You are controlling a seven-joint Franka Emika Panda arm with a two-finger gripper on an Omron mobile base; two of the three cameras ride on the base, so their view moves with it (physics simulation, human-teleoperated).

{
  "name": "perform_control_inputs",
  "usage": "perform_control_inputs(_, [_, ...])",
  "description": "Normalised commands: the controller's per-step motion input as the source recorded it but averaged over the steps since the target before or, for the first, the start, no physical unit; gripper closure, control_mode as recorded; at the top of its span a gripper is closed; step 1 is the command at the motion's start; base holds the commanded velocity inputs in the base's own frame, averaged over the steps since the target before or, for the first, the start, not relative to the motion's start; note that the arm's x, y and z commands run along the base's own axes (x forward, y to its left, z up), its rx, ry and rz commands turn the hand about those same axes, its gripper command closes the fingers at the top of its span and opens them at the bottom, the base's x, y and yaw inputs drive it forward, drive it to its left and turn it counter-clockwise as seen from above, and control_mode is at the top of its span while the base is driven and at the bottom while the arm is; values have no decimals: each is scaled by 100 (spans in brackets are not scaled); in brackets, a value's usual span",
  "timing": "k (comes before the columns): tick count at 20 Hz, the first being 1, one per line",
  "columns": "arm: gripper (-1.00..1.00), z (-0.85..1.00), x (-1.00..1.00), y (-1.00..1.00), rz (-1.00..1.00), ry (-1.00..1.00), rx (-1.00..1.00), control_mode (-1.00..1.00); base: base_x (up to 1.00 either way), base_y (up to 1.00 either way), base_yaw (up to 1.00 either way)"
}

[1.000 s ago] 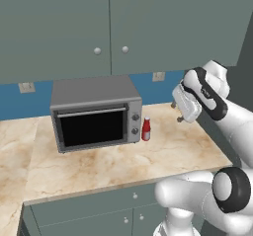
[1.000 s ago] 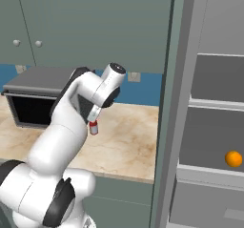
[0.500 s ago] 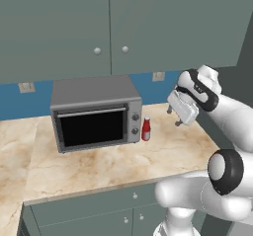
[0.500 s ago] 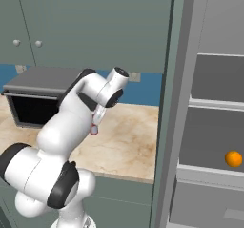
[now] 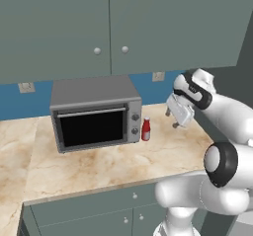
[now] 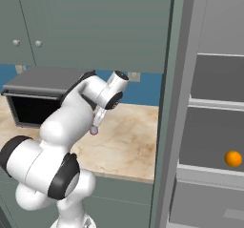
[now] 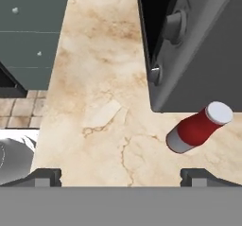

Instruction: Place the ketchup and mayonnaise from the counter to the top shelf of the fridge. If the existing items in the fridge are on the top shelf, move them to other shelves.

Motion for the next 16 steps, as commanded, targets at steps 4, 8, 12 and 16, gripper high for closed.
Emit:
perform_control_inputs(4, [-100, -26, 31, 0, 0, 12, 6, -100, 0, 0, 0])
perform_control_inputs(8, [-100, -7, 28, 0, 0, 11, 4, -100, 0, 0, 0])
perform_control_inputs(12, [-100, -8, 0, -2, 0, 8, 0, -100, 0, 0, 0])
perform_control_inputs(16, [-100, -4, 0, 0, 0, 5, 0, -100, 0, 0, 0])
